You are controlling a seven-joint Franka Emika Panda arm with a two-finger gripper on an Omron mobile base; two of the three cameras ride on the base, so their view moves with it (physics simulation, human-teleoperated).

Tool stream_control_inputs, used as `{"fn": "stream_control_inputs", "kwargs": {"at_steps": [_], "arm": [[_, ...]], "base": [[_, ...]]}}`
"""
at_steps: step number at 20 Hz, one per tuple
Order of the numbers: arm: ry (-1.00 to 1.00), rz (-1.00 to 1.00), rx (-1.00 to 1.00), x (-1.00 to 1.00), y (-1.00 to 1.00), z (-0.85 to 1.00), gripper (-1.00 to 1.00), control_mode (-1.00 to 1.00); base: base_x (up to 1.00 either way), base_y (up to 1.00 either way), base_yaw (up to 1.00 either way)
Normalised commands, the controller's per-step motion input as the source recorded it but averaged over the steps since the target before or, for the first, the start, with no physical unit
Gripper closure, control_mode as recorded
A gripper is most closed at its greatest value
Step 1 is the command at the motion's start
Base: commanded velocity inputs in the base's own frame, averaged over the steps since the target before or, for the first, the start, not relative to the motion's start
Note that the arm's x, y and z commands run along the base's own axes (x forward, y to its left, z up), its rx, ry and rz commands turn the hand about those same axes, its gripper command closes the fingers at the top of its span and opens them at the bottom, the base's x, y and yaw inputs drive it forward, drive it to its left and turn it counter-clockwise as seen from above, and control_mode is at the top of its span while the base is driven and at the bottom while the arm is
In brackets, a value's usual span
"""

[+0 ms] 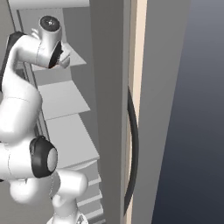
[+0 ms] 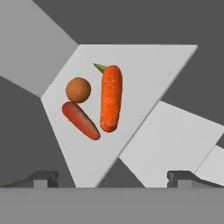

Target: Take the lemon wedge and carrot from the second highest rack and move them to the highest rack where the tangerine and carrot are located, to maximize freezer space. Close the freezer door after rearranging.

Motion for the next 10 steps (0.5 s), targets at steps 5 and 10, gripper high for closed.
{"fn": "stream_control_inputs", "kwargs": {"at_steps": [5, 10], "arm": [[-0.13, 0.00, 0.00, -1.00, -0.12, 0.00, -1.00, -1.00], [-0.10, 0.00, 0.00, -1.00, -0.18, 0.00, -1.00, -1.00]], "base": [[0.00, 0.00, 0.00], [0.00, 0.00, 0.00]]}}
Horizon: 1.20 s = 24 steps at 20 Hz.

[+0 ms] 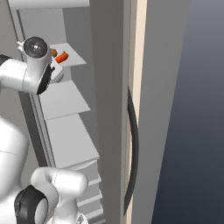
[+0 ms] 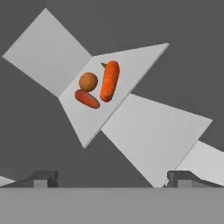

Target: Take the lemon wedge and carrot from the second highest rack and move them to the highest rack where the tangerine and carrot are located, to maximize freezer space. Close the freezer door after rearranging.

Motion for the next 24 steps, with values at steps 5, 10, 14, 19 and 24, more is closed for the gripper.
{"fn": "stream_control_inputs", "kwargs": {"at_steps": [5, 10, 14, 19, 24], "arm": [[-0.05, 0.00, 0.00, -1.00, -0.25, 0.00, -1.00, -1.00], [0.00, 0.00, 0.00, -0.92, -0.32, 0.00, -1.00, -1.00], [0.00, 0.00, 0.00, -0.88, -0.29, 0.00, -1.00, -1.00], [0.00, -0.01, -0.03, -0.68, -0.09, -0.11, -1.00, -1.00], [0.11, 0.00, -0.25, -0.34, 0.05, -0.39, -1.00, -1.00]], "base": [[0.00, 0.00, 0.00], [0.00, 0.00, 0.00], [0.00, 0.00, 0.00], [0.00, 0.00, 0.00], [0.00, 0.00, 0.00]]}}
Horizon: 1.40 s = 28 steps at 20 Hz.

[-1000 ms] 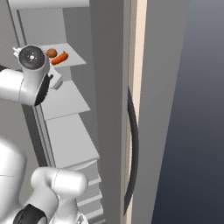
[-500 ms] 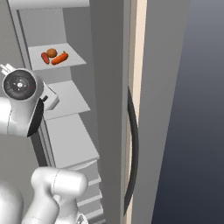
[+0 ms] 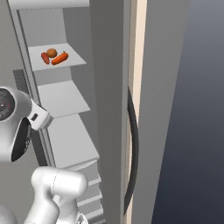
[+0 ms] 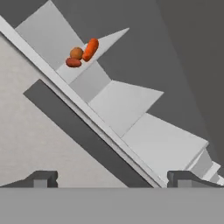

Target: Take the lemon wedge and carrot from the second highest rack and move them to the highest rack where the tangerine and carrot are located, to maximize freezer space. Close the freezer door after rearranging.

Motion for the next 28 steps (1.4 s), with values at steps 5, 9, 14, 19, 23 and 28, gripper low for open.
{"fn": "stream_control_inputs", "kwargs": {"at_steps": [5, 9, 14, 19, 23, 28], "arm": [[0.10, 0.00, -0.16, -0.30, 0.04, -0.35, -1.00, -1.00], [0.00, 0.00, 0.00, -0.17, -0.01, -0.07, -1.00, 1.00], [0.00, 0.00, 0.00, 0.00, 0.00, 0.00, -1.00, 1.00], [0.00, 0.00, 0.00, 0.00, 0.00, 0.00, -1.00, 1.00], [0.00, 0.00, 0.00, 0.00, 0.00, 0.00, -1.00, 1.00], [0.00, 0.00, 0.00, 0.00, 0.00, 0.00, -1.00, 1.00]], "base": [[0.00, 0.00, 0.00], [-0.63, -0.15, 0.00], [-0.76, -0.49, -0.13], [-0.24, -0.62, -0.17], [0.03, -0.60, -0.07], [0.20, -0.42, 0.00]]}}
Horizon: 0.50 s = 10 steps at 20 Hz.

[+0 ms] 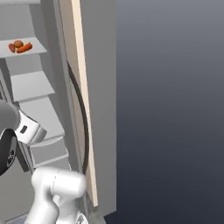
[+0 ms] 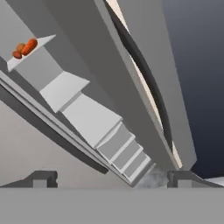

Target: Take the lemon wedge and carrot from the second highest rack and move them to the highest rack where the tangerine and carrot are located, to maximize freezer space. Close the freezer door after rearranging.

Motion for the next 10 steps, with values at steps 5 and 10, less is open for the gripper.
{"fn": "stream_control_inputs", "kwargs": {"at_steps": [5, 10], "arm": [[0.00, 0.00, 0.00, 0.00, 0.00, 0.00, -1.00, 1.00], [0.00, 0.00, 0.00, 0.00, 0.00, 0.00, -1.00, 1.00]], "base": [[0.36, -0.23, 0.18], [0.42, -0.33, 0.50]]}}
